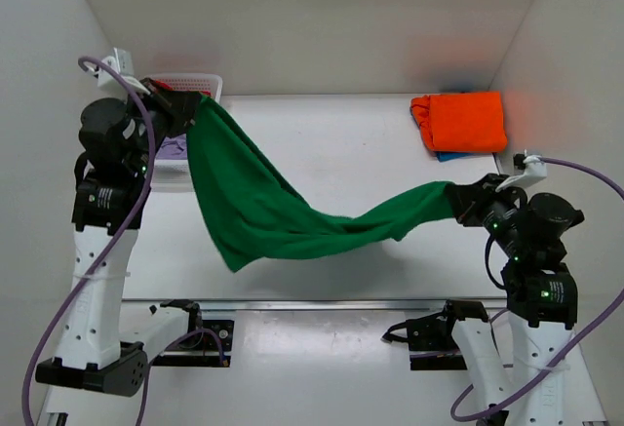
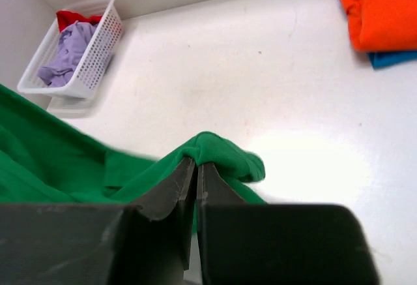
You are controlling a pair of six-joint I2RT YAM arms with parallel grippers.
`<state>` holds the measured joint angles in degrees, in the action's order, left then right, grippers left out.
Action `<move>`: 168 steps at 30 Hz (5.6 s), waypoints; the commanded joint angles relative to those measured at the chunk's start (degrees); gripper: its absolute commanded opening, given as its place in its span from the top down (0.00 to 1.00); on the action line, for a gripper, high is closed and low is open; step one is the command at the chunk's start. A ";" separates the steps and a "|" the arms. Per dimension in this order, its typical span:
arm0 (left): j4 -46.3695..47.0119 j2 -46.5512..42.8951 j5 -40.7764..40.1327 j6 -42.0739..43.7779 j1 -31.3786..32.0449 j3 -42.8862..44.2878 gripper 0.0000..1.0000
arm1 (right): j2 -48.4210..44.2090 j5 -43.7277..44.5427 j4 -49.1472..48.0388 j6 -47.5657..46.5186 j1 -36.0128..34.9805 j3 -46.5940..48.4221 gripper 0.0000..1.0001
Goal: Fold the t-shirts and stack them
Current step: Flatten out the tshirt, then grap the side of the flattened tshirt closest away from the robot with both arms
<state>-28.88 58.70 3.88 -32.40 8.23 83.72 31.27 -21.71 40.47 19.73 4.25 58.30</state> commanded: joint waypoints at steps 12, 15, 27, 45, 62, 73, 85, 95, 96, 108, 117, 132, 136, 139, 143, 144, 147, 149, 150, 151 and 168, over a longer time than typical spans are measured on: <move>-1.59 47.61 7.17 1.82 -0.41 22.76 0.53 | 15.92 0.35 -11.37 -4.96 -1.52 -12.42 1.00; -2.41 48.20 11.93 2.52 0.03 18.98 0.61 | 18.56 3.87 -12.25 -6.10 -3.72 -13.74 1.00; 7.17 7.32 8.87 -1.43 9.95 -38.97 0.53 | 26.83 4.23 -14.01 -8.47 -3.99 -20.77 1.00; 8.14 2.64 -1.95 -2.76 11.89 -60.34 0.39 | 22.44 2.29 -15.86 -6.37 -6.89 -24.20 1.00; -3.78 10.57 -2.82 5.76 14.81 -40.95 1.00 | 15.42 0.98 -12.69 -5.14 -6.63 -14.64 1.00; -21.47 4.93 -2.56 8.15 3.81 16.10 1.00 | 6.79 -1.05 -10.41 0.13 3.57 16.55 1.00; -19.03 7.04 -0.99 6.56 2.15 19.58 1.00 | 13.27 -6.05 -12.59 3.48 5.51 27.22 1.00; -9.09 25.65 3.33 8.67 -2.60 18.47 1.00 | 37.08 -7.55 -20.16 0.49 -0.38 28.43 1.00; -9.17 29.59 3.41 9.02 -2.78 21.45 1.00 | 39.29 -7.64 -20.43 -0.64 -0.47 29.14 1.00; -11.19 43.88 10.45 5.42 -11.74 49.07 1.00 | 62.35 -8.59 -12.67 -4.97 4.34 68.36 1.00; -10.33 33.86 13.61 9.10 -7.28 25.12 1.00 | 47.51 -14.84 -16.73 -4.35 8.40 31.41 1.00; 0.32 20.05 13.52 10.51 -3.66 -41.79 1.00 | 31.75 -10.02 -9.01 -1.54 0.76 -21.03 1.00; 1.02 16.73 13.08 10.96 -4.45 -46.71 1.00 | 28.42 -8.87 -10.14 -0.39 1.89 -26.73 1.00; 0.76 13.39 11.25 10.96 -4.72 -48.39 1.00 | 27.01 -9.93 -9.71 -1.26 4.45 -27.72 1.00; -1.70 10.74 9.39 11.31 -4.54 -48.56 1.00 | 27.44 -9.23 -8.48 -1.97 4.28 -27.54 1.00; -2.14 9.43 9.04 11.57 -4.45 -48.74 1.00 | 27.62 -9.14 -8.48 -1.97 3.58 -27.72 1.00; -3.54 6.18 7.73 10.79 -3.66 -49.27 1.00 | 27.18 -8.79 -8.30 -1.53 2.69 -28.68 1.00; -4.95 4.15 6.15 10.52 -3.22 -48.75 1.00 | 26.39 -8.26 -8.65 -1.09 1.82 -29.30 1.00; -5.56 3.27 5.79 10.52 -3.13 -48.22 1.00 | 25.95 -7.56 -8.39 -1.09 1.90 -29.30 0.99; -6.53 2.83 5.61 11.04 -3.48 -47.52 1.00 | 25.69 -7.20 -8.04 -1.44 1.90 -29.39 1.00; -14.44 -3.59 3.94 10.17 -3.92 -44.70 1.00 | 28.15 -8.25 -1.45 -5.49 0.76 -22.89 1.00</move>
<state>-42.00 57.52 7.44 -21.67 5.26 35.97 59.55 -28.71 37.76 15.53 5.61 32.12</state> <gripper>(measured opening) 0.024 0.008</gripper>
